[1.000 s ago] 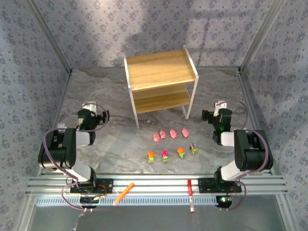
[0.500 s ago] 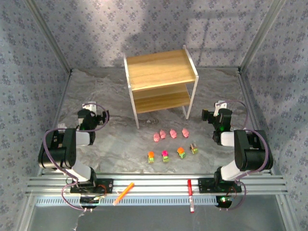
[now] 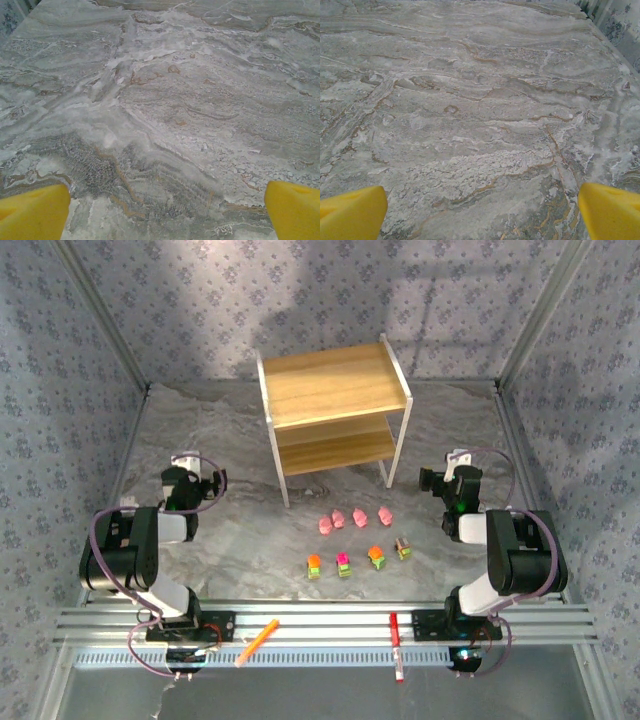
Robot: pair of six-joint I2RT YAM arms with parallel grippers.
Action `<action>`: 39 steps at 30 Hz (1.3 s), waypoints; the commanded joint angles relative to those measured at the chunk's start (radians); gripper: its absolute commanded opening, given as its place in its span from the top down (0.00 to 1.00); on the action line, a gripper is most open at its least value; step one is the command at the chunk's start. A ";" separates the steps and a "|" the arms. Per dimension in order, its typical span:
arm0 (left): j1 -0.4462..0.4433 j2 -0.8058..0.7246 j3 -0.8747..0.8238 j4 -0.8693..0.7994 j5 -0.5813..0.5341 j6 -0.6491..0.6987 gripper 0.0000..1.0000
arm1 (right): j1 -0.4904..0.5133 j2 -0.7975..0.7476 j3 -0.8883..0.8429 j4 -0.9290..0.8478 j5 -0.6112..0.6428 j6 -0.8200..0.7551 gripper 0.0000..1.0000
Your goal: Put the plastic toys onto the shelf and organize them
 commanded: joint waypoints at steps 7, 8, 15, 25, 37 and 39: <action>-0.129 -0.270 -0.031 -0.134 -0.249 0.021 0.00 | 0.051 -0.021 -0.010 0.035 0.186 0.023 0.00; -0.166 -0.308 -0.041 -0.146 -0.300 0.040 0.00 | 0.054 -0.022 -0.012 0.037 0.192 0.021 0.00; -0.425 -0.530 -0.078 -0.241 -0.572 0.100 0.01 | 0.056 -0.030 -0.012 0.034 0.180 0.014 0.00; -0.615 -0.775 -0.039 -0.501 -0.697 -0.044 0.00 | 0.150 -0.294 0.082 -0.347 0.391 0.047 0.00; -0.801 -0.756 0.090 -0.778 -0.672 -0.238 0.00 | 0.348 -0.559 0.281 -1.248 0.723 0.628 0.00; -0.828 -0.730 0.106 -0.806 -0.668 -0.291 0.00 | 0.441 -0.583 0.290 -1.351 0.794 0.706 0.00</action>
